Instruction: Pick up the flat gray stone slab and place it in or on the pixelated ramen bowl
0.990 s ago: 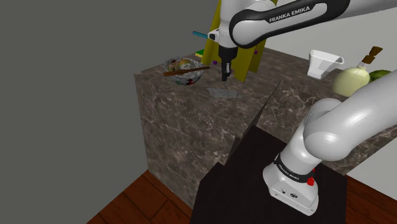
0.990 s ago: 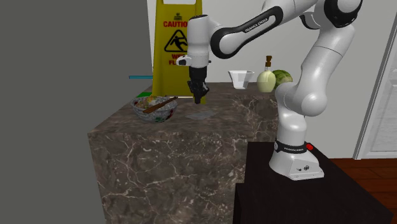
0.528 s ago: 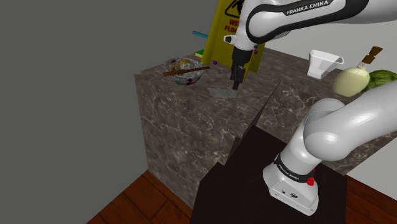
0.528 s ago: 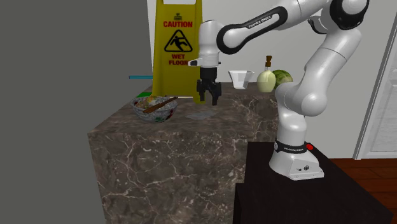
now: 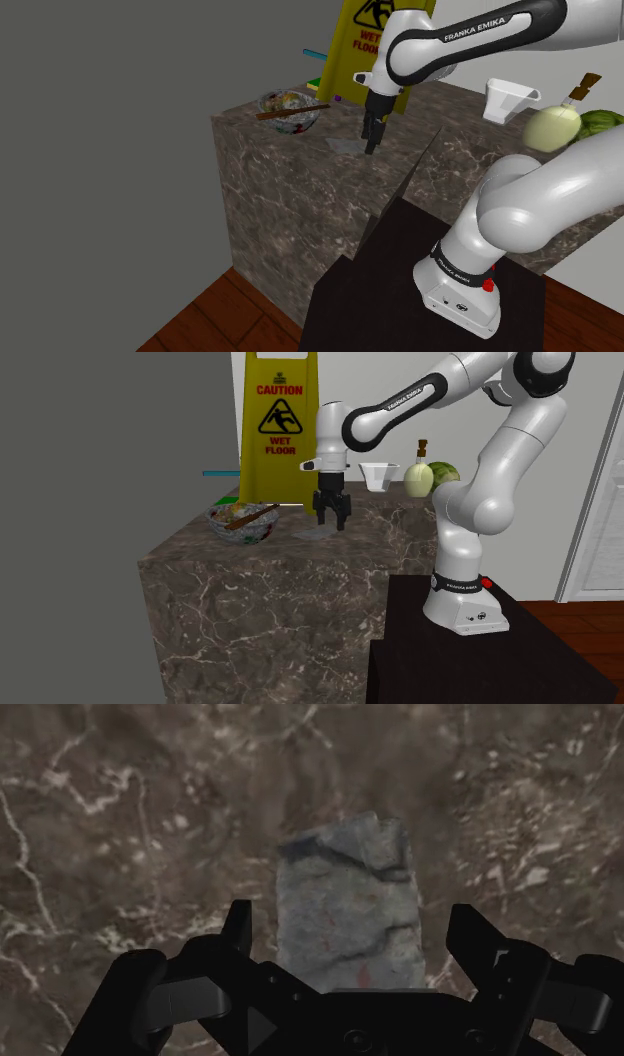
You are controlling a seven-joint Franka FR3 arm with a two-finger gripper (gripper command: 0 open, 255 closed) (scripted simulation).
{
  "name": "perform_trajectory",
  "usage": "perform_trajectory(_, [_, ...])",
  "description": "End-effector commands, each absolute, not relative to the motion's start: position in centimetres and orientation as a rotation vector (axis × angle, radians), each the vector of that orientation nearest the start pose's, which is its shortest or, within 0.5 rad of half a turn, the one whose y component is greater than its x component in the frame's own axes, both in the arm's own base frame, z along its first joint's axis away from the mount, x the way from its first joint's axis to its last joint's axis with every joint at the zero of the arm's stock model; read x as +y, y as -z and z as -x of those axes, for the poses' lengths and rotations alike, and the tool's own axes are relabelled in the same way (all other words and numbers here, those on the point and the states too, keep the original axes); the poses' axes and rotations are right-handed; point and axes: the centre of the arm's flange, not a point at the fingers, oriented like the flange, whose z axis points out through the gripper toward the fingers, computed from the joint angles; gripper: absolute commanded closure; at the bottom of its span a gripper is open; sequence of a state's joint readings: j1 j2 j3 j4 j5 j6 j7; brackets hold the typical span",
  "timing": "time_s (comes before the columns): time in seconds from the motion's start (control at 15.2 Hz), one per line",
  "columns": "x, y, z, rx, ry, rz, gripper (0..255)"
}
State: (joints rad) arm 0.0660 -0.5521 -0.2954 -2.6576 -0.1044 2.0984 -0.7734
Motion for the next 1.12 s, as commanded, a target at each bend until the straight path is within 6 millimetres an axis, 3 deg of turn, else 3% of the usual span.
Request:
perform_trajectory(0.0, [-8.29,-39.99,-35.51,-0.969,0.016,2.918,0])
perform_trajectory(0.46, [-8.30,-39.99,-35.52,-0.969,0.016,2.918,0])
perform_trajectory(0.53, [-8.30,-39.99,-35.52,-0.969,0.016,2.918,255])
perform_trajectory(1.06, [-8.31,-40.01,-35.53,-0.969,0.016,2.918,255])
